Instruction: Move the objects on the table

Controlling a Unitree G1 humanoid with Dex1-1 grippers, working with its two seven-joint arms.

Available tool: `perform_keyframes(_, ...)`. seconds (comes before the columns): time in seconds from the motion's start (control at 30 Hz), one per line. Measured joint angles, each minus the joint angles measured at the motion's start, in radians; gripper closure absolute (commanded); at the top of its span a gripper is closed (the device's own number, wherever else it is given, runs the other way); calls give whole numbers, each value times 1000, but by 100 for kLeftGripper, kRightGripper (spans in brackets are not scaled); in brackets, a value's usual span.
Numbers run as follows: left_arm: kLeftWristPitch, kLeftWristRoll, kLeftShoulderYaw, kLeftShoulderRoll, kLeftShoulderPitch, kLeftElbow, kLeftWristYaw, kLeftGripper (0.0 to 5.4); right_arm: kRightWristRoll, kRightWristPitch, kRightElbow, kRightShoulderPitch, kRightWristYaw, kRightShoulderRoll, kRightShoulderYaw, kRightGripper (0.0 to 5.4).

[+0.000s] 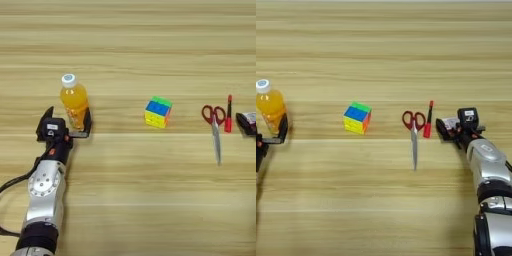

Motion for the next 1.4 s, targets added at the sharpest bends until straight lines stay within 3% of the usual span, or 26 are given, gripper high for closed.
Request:
perform_keyframes(0.23,0,0,1,0,0,0,0,0,1,2,-37,19,-2,0,-3,136)
perform_keyframes(0.47,0,-1,2,0,0,0,-1,0,4,48,-259,119,-2,28,13,138)
perform_keyframes(0.83,0,-2,4,0,0,1,-7,0,6,138,-504,185,-19,69,35,138)
perform_keyframes(1.0,0,-2,5,0,-1,3,-8,0,4,174,-607,230,12,129,122,138)
perform_keyframes(1.4,0,-2,4,0,-1,3,-7,0,-13,179,-658,270,58,161,212,138)
